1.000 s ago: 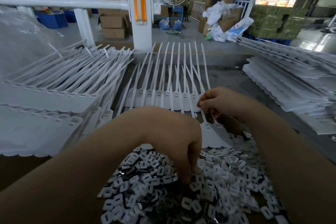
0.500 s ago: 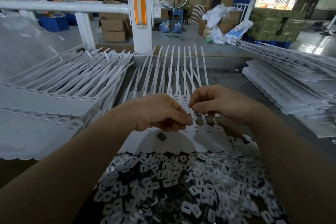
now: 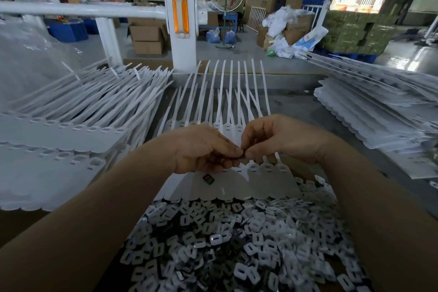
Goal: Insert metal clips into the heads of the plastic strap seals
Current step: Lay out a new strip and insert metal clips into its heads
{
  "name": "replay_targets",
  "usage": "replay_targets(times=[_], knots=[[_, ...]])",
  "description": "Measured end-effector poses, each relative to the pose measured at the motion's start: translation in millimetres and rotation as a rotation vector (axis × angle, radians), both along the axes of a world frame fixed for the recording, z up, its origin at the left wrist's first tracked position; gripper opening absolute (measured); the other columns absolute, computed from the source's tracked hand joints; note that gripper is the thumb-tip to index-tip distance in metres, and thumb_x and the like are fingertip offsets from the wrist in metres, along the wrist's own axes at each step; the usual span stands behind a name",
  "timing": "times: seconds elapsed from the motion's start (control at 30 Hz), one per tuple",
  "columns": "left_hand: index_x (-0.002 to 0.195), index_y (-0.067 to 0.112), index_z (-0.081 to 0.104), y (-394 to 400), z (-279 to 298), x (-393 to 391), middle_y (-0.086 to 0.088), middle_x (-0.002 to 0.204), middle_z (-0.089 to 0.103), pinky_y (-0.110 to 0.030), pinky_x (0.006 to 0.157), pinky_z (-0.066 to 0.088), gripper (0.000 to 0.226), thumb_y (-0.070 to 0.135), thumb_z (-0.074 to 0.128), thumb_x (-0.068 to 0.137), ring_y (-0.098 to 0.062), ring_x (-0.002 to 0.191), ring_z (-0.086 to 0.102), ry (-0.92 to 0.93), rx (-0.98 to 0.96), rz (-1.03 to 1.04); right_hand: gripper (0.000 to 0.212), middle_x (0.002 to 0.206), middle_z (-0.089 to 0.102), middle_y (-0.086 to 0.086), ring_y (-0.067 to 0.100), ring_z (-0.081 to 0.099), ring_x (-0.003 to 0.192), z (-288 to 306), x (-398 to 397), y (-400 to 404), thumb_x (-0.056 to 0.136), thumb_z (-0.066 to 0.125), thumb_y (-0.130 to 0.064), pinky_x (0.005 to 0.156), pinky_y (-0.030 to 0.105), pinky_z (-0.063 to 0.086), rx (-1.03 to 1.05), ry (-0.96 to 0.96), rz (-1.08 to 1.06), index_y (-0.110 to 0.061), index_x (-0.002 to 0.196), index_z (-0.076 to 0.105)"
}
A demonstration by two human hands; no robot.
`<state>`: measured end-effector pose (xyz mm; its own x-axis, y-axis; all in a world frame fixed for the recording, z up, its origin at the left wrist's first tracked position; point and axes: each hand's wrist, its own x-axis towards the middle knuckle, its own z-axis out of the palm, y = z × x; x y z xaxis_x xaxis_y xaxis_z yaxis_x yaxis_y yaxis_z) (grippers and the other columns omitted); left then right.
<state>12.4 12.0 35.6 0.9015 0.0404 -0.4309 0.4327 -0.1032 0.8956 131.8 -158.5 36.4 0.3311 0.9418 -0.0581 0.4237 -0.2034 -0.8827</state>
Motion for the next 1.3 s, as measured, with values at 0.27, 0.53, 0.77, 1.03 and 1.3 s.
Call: replay_targets(times=[0.27,0.53,0.77,1.03,1.3], knots=[[0.091,0.012,0.078,2.3,5.8,-0.9,-0.002,0.079,0.074,-0.016,0.053,0.051,0.012,0.014,0.067,0.088,-0.007,0.064,0.066,-0.01,0.103,-0.137,0.01,0.075,0.071,0.003,0.011,0.059,0.063,0.9,1.0,-1.3,0.087,0.067,-0.01,0.053,0.023,0.045,-0.033,0.01,-0.039,-0.016,0.08,0.071],[0.09,0.017,0.073,1.5,4.4,1.4,-0.001,0.089,0.076,-0.021,0.057,0.05,0.008,0.025,0.07,0.088,-0.01,0.075,0.068,-0.111,0.293,-0.101,0.011,0.065,0.066,-0.001,0.008,0.055,0.056,-1.4,-0.7,-1.0,0.091,0.062,-0.009,0.052,0.024,0.041,-0.07,0.019,-0.087,-0.009,0.081,0.068],[0.084,0.014,0.074,-6.1,-0.1,4.1,0.005,0.07,0.069,-0.019,0.055,0.046,0.008,0.022,0.074,0.083,-0.006,0.064,0.06,-0.193,0.333,-0.019,0.008,0.074,0.067,-0.002,0.008,0.056,0.064,-3.6,1.1,3.9,0.093,0.062,-0.017,0.057,0.024,0.044,-0.059,-0.08,-0.302,-0.015,0.088,0.068],[0.074,0.028,0.073,-47.6,-15.3,17.6,0.007,0.07,0.07,-0.023,0.057,0.051,0.012,0.028,0.072,0.086,-0.009,0.064,0.064,-0.391,0.474,-0.012,0.009,0.079,0.069,0.007,0.012,0.065,0.064,-21.0,14.8,8.1,0.092,0.058,-0.008,0.055,0.025,0.052,-0.136,-0.131,-0.575,-0.012,0.093,0.067],[0.083,0.031,0.069,-72.1,-40.4,27.9,0.002,0.112,0.064,-0.044,0.093,0.04,0.012,0.037,0.061,0.09,-0.021,0.103,0.054,-0.504,0.898,-0.032,0.009,0.088,0.068,-0.006,0.009,0.065,0.083,-22.4,16.7,10.7,0.093,0.062,-0.018,0.064,0.022,0.049,-0.147,-0.249,-0.518,-0.023,0.089,0.067]])
